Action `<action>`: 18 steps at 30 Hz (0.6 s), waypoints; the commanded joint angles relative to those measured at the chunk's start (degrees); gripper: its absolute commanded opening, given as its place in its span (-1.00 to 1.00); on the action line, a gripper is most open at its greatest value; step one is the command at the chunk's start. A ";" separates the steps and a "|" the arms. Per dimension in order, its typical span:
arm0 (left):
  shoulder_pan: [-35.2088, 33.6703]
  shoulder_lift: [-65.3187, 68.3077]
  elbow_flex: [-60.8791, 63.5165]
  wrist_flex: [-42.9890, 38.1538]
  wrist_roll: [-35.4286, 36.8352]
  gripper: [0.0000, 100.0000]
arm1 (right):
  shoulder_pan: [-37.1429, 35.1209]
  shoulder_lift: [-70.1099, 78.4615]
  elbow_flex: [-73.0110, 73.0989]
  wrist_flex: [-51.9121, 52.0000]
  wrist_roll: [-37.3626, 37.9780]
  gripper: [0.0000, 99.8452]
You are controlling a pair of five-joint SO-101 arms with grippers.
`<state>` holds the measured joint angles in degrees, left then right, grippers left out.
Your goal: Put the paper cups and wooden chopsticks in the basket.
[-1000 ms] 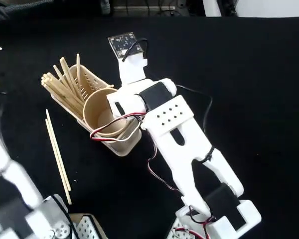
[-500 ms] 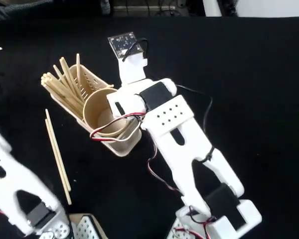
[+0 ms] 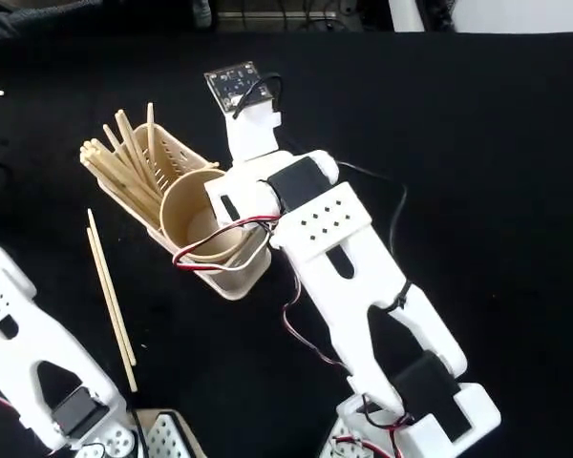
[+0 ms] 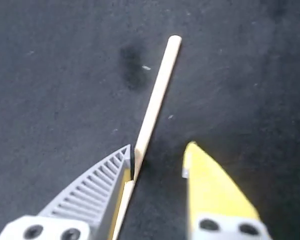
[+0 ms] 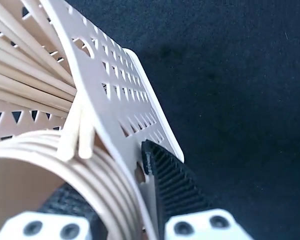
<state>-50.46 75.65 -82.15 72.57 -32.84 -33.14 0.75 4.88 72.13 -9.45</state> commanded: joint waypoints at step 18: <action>1.19 -0.79 -1.80 22.24 -0.26 -0.94 | -0.26 11.82 5.49 0.09 0.79 -0.98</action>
<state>-50.81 75.03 -77.76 83.12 -33.63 -33.14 0.75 4.88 72.13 -9.45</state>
